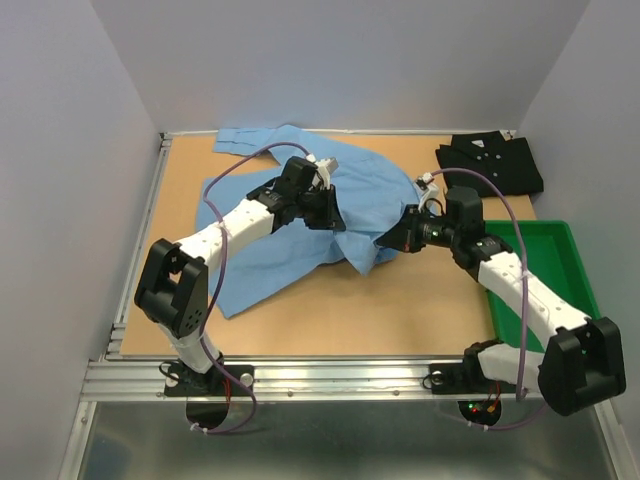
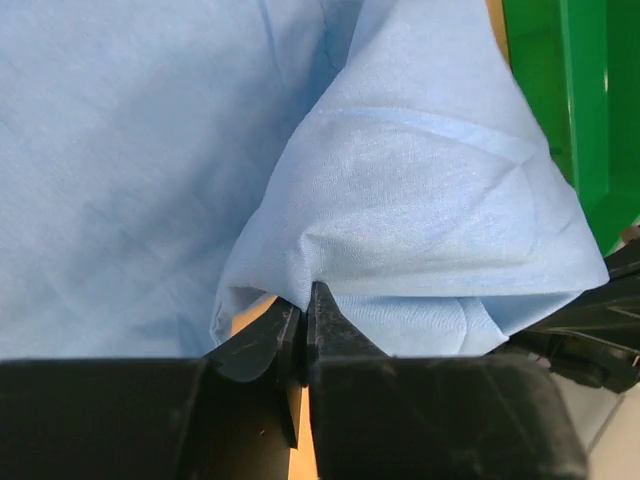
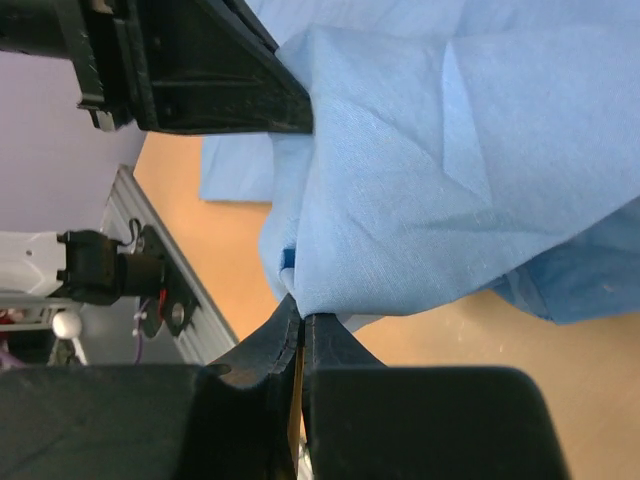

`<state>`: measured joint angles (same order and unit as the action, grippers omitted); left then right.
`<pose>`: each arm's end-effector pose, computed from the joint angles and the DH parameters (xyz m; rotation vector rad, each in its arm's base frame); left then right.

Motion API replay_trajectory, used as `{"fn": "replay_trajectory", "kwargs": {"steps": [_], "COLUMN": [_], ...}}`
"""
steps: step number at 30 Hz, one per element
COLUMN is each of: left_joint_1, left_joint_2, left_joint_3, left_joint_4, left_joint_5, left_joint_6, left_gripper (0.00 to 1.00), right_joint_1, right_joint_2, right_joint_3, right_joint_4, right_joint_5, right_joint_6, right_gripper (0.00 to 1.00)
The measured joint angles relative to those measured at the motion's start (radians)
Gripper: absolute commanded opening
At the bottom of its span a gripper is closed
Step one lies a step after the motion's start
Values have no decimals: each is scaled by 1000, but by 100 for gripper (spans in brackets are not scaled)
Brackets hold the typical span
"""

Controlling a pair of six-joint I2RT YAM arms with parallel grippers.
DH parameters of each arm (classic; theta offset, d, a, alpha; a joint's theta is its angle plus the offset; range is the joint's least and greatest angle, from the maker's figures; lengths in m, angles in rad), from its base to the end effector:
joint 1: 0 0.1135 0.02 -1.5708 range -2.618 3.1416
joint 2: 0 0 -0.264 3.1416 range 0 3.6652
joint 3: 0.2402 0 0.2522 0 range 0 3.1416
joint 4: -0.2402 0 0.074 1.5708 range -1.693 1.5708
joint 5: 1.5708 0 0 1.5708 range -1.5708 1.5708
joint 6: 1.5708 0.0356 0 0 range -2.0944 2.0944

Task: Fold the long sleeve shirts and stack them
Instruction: Flatten the shirt out

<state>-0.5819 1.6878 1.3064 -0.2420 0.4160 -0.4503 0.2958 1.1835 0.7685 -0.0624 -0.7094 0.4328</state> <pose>0.3154 -0.2247 0.2780 0.4020 2.2926 -1.0102 0.2404 0.0975 0.2677 -0.3246 2.1023 1.1681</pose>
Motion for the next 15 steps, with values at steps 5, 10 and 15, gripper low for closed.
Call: {"fn": "replay_trajectory", "kwargs": {"steps": [5, 10, 15], "left_joint_1": [-8, 10, 14], "left_joint_2": [-103, -207, -327], "left_joint_3": [-76, -159, -268], "left_joint_4": [9, 19, 44], "left_joint_5": [-78, -173, -292], "left_joint_6": [52, 93, 93], "left_gripper": [44, 70, 77], "right_joint_1": [0, 0, 0], "right_joint_2": [-80, -113, -104], "right_joint_3": [47, 169, 224], "right_joint_4": [-270, -518, -707], "right_joint_5": [18, 77, 240], "right_joint_6": [-11, -48, -71], "right_gripper": [1, 1, 1]}}
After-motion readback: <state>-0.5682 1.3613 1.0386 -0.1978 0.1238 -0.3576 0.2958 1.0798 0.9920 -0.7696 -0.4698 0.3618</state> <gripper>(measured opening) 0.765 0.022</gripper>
